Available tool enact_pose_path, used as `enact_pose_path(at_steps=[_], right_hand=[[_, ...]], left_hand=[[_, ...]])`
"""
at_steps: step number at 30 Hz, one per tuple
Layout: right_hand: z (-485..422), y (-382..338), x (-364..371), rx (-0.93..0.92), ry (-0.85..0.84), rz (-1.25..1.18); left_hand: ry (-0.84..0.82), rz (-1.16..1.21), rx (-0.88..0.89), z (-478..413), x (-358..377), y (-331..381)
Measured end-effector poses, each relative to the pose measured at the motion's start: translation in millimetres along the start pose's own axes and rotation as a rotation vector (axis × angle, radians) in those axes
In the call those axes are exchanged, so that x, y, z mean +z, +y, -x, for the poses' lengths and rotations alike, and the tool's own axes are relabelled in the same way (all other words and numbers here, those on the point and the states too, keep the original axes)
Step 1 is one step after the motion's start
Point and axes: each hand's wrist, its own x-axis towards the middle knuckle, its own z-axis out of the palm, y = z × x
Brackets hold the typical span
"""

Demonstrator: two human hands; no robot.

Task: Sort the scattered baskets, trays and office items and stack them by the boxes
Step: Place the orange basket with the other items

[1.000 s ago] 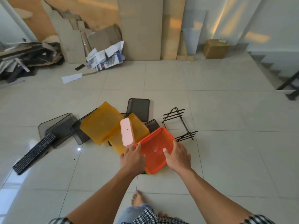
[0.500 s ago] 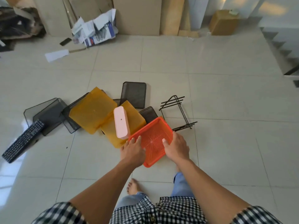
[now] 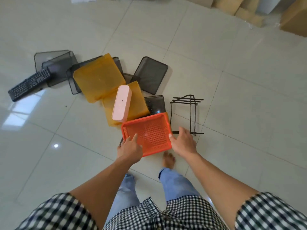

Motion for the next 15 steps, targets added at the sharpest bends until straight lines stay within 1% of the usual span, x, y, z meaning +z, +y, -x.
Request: enact_pose_path(at_steps=[3, 6, 12, 15], right_hand=[[-30, 9, -4, -0.017, -0.037, 0.051], [-58, 12, 10, -0.023, -0.078, 0.085], [-122, 23, 68, -0.021, -0.214, 0.139], [-158, 35, 97, -0.001, -0.263, 0.165]], left_hand=[[-0.014, 0.081, -0.055, -18, 10, 13], [-0.015, 0.14, -0.117, -42, 20, 11], [-0.04, 0.241, -0.207, -104, 47, -25], [-0.021, 0.284, -0.253, -135, 69, -50]])
